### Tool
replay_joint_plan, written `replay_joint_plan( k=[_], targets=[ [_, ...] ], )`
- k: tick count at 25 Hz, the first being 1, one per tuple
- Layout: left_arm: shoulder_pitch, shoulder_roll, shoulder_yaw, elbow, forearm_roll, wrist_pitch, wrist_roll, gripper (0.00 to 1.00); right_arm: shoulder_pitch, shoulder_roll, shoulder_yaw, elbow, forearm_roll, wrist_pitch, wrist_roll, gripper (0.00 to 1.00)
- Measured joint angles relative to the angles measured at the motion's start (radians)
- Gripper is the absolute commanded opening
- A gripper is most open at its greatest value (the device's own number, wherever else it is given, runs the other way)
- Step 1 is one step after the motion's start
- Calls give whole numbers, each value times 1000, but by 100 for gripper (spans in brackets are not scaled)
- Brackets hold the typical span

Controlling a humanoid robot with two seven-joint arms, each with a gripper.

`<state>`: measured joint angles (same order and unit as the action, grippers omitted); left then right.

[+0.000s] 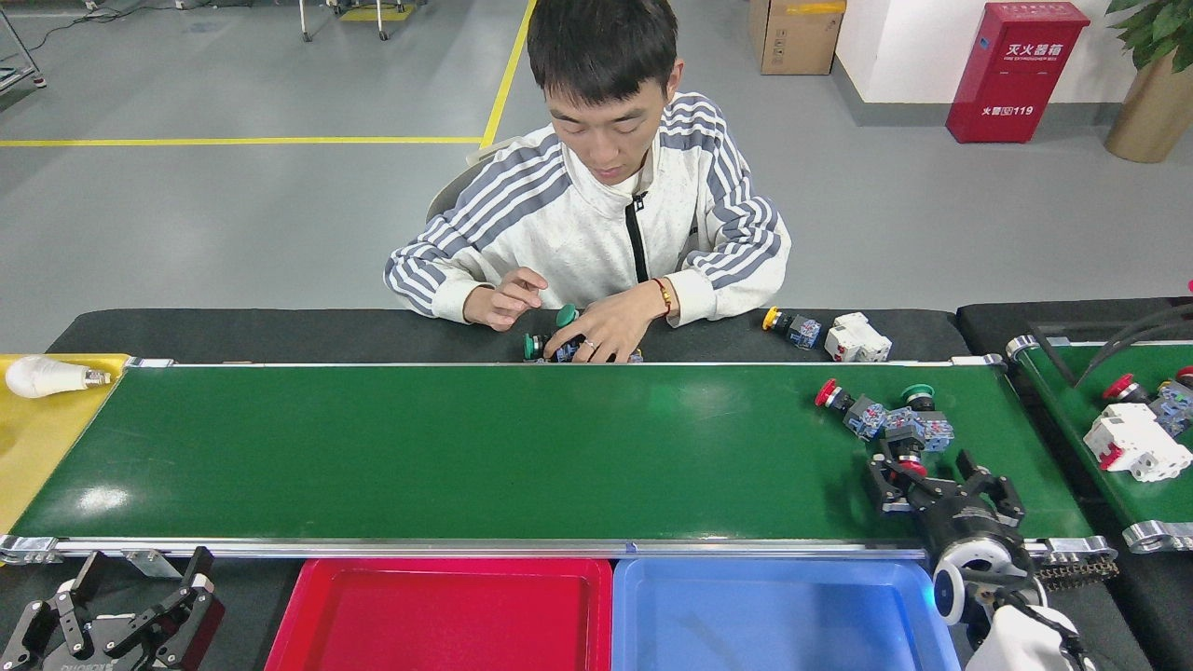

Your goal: Pick switch part from conveyor to tray

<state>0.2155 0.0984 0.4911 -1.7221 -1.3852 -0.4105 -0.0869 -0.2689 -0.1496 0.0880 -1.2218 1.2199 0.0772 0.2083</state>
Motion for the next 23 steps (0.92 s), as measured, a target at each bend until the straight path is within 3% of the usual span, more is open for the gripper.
replay_joint_plan(
  k=[5,9,12,14,15,16,17,18,20,23],
  targets=[
    [1,0,0,0,0,-2,0,100,0,0,5,-12,-6,1,-4,4],
    [1,0,0,0,0,-4,-1,100,41,0,46,-126,-7,-68,-15,3],
    [1,0,0,0,0,-5,-1,100,90,0,134,-238,-4,-148,-17,2],
    [1,0,0,0,0,-4,-1,100,92,7,251,-283,2,-214,-24,2],
    [1,0,0,0,0,-3,-1,100,91,20,309,-291,11,-241,-30,6],
    [1,0,-1,-1,0,-3,-2,100,86,45,376,-292,37,-266,-34,38],
    [1,0,-1,-1,0,-3,-2,100,75,77,444,-290,70,-284,-39,77],
    [1,0,-2,-1,0,-3,-2,100,62,105,497,-285,109,-295,-44,100],
    [1,0,-2,-1,0,-3,-2,100,45,151,580,-260,156,-320,-50,100],
    [1,0,-19,-1,0,-1,-2,100,44,178,625,-212,167,-356,-69,100]
  ],
)
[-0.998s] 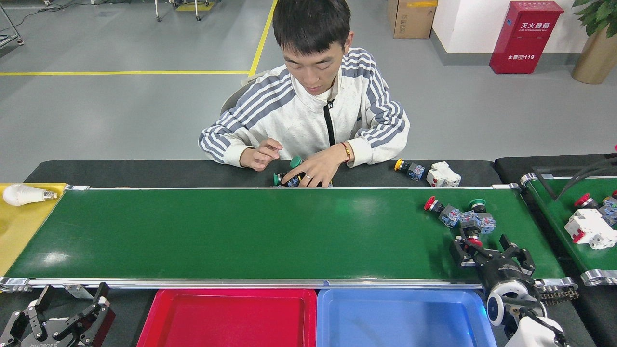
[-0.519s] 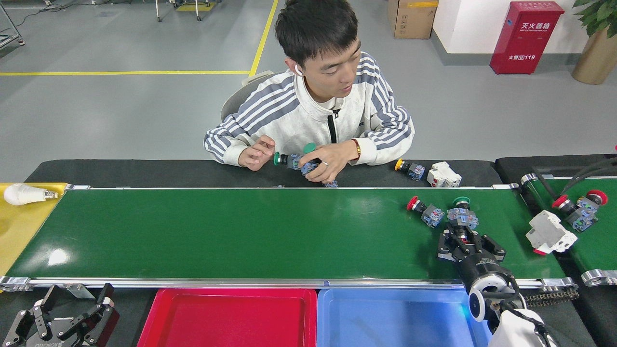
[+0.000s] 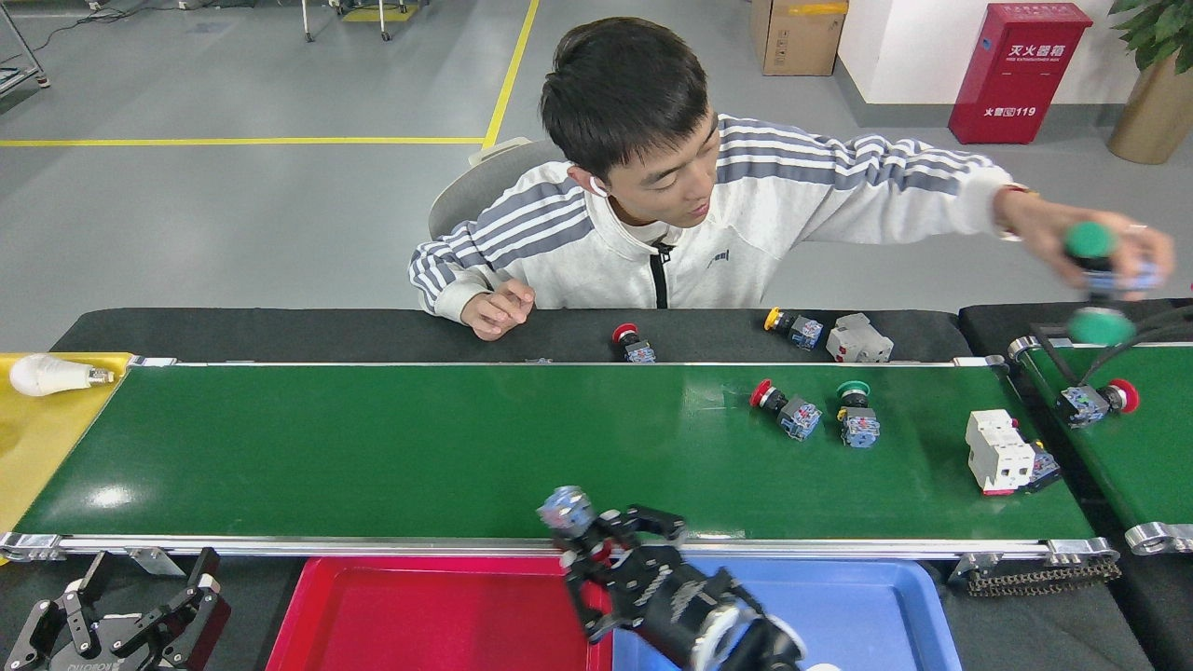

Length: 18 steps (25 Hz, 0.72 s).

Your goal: Pick switch part from conveyor to tray

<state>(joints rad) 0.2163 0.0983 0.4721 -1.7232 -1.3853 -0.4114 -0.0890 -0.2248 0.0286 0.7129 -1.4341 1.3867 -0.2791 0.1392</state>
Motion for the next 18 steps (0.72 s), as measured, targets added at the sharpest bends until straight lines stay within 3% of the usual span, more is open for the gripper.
replay_joint_plan(
  k=[3,5,9,13,18],
  targets=[
    [0,0,-3,0,0,1,0,100,9,1,-9,-1,0,-10,-17,97],
    [0,0,-3,0,0,2,0,100,66,2,-73,-51,-2,32,-27,97],
    [1,0,-4,-1,0,2,0,100,310,-5,-376,-217,-3,245,-94,98],
    [2,0,-4,-2,0,2,-3,100,483,0,-618,-277,-6,369,-205,98],
    [2,0,-6,-2,0,2,-4,100,452,53,-684,-276,-1,425,-230,98]
  ],
)
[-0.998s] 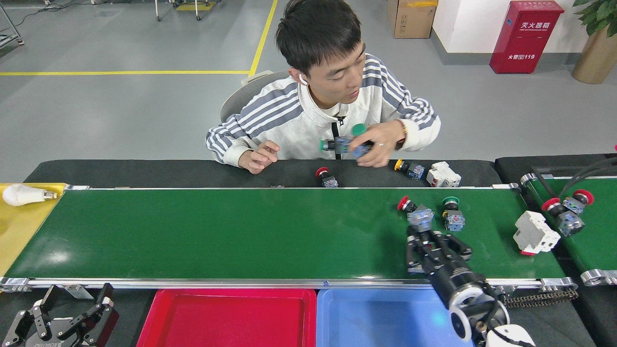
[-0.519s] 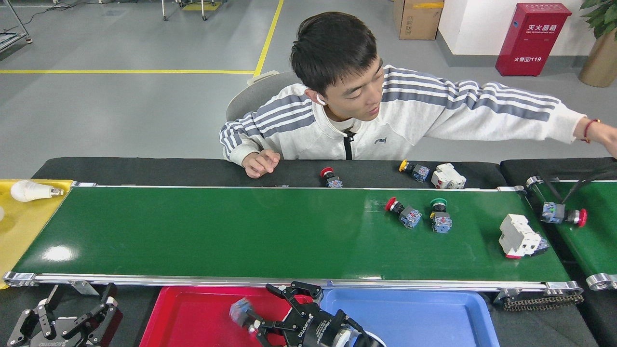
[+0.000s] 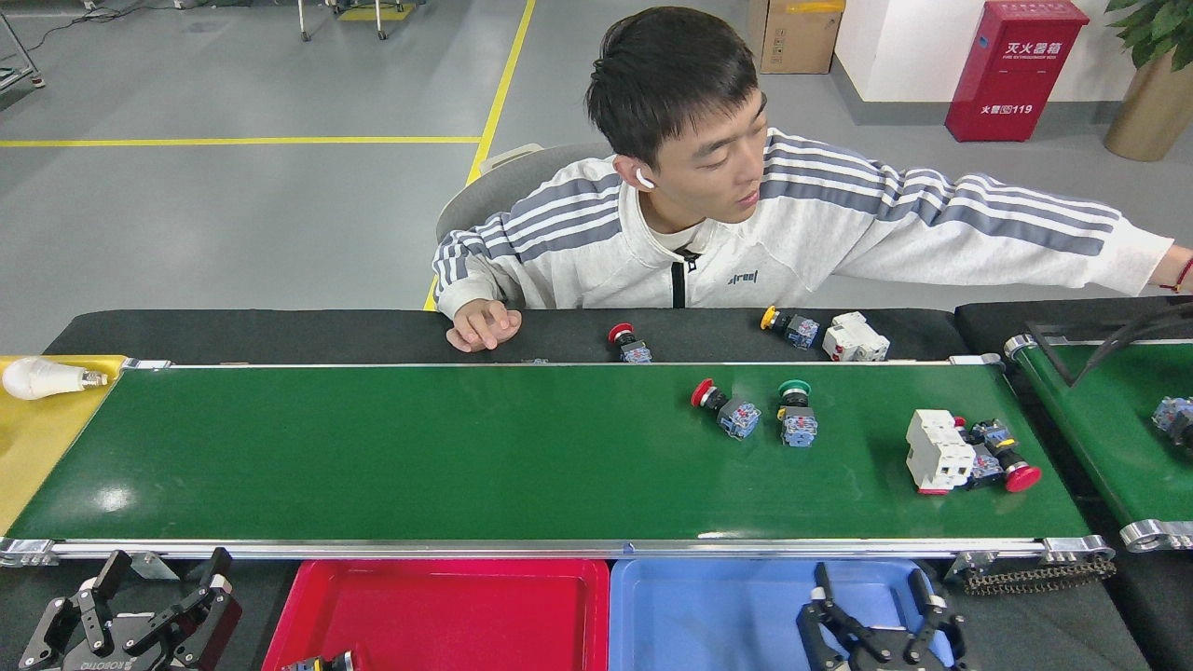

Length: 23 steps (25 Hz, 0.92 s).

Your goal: Pick switch part from conveyor to tray

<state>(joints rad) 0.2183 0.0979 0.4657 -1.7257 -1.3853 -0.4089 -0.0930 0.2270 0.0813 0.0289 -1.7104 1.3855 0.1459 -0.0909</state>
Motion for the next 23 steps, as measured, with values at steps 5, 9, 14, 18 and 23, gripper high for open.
replay_joint_plan(
  k=[5,9,14,18,23],
  targets=[
    [-1,0,-3,0,0,2,-1,100,-177,10,103,113,57,18,113,98],
    [-1,0,-13,2,0,4,-1,100,-342,48,190,274,63,86,176,98],
    [-2,0,-17,3,0,2,-2,100,-509,65,277,472,53,187,188,98],
    [-6,0,-19,5,0,0,-2,100,-581,72,294,567,50,204,189,98],
    [-12,1,-38,6,0,-1,-3,100,-685,72,324,695,-13,207,191,98]
  ],
)
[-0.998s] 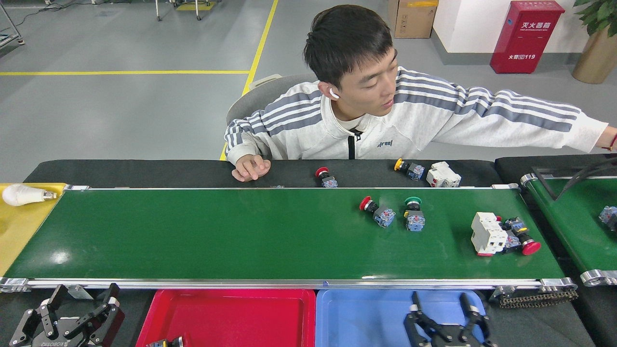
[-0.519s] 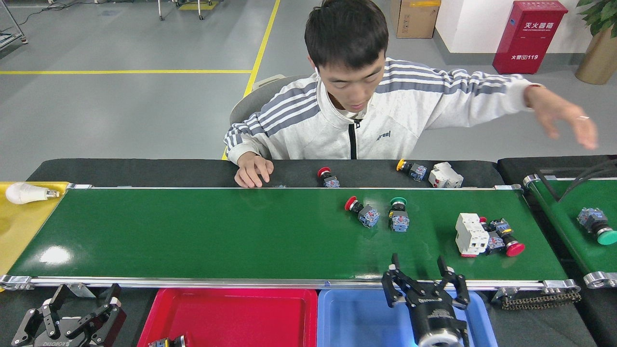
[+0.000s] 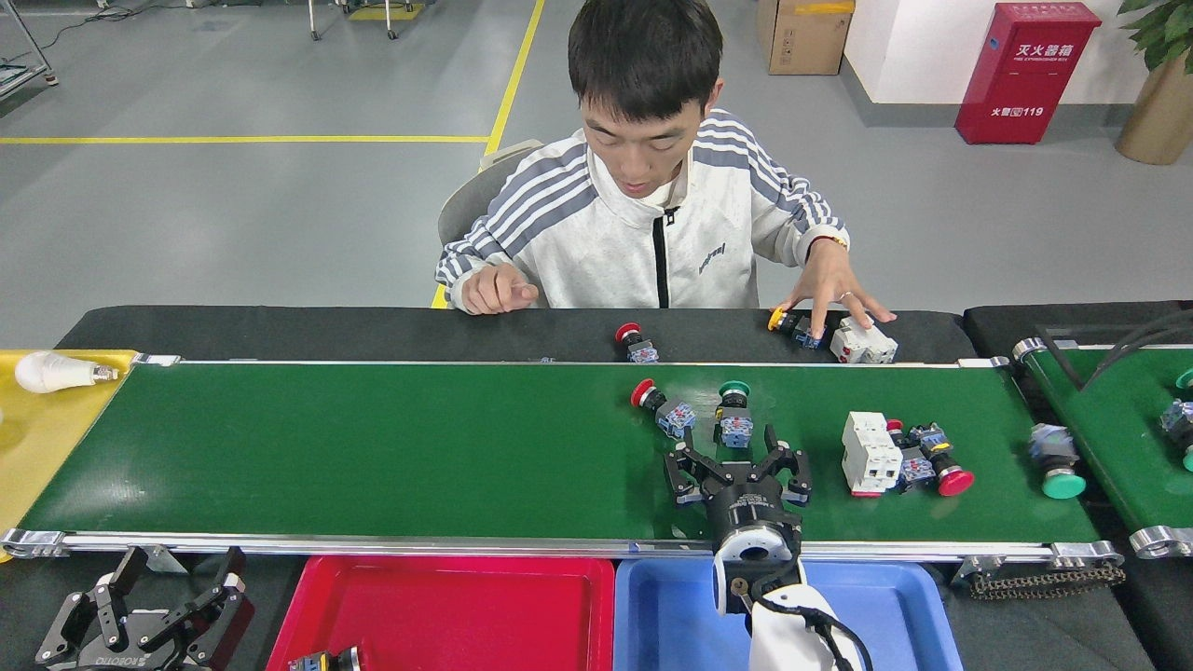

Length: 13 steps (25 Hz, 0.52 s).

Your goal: Pick switch part from conveyor to tray

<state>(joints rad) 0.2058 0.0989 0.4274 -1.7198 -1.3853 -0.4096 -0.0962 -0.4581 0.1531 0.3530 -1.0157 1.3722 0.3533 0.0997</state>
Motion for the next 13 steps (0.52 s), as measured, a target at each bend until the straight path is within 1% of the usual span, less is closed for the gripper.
replay_joint_plan(
  k=[2,3,4,6,7,8,9,10,13],
  targets=[
    [-1,0,-18,0,0,-1,0,100,-33,1,24,54,-20,0,4,98],
    [-1,0,-21,0,0,-1,0,100,-43,1,29,73,-29,0,4,92],
    [-1,0,-22,0,0,-1,0,100,-51,1,33,90,-39,0,5,83],
    [-2,0,-22,0,0,-1,0,100,-60,1,47,111,-51,6,5,58],
    [-2,0,-22,0,0,-1,0,100,-63,1,58,118,-53,5,5,38],
    [-2,0,-22,0,0,-3,0,100,-66,1,67,124,-55,1,5,21],
    [-2,0,-23,0,0,-5,0,100,-69,3,73,127,-57,-1,5,11],
    [-2,0,-23,0,0,-6,0,100,-71,4,76,127,-59,-2,5,6],
    [-5,0,-22,0,0,-3,0,100,-71,4,87,124,-64,-4,3,3]
  ],
)
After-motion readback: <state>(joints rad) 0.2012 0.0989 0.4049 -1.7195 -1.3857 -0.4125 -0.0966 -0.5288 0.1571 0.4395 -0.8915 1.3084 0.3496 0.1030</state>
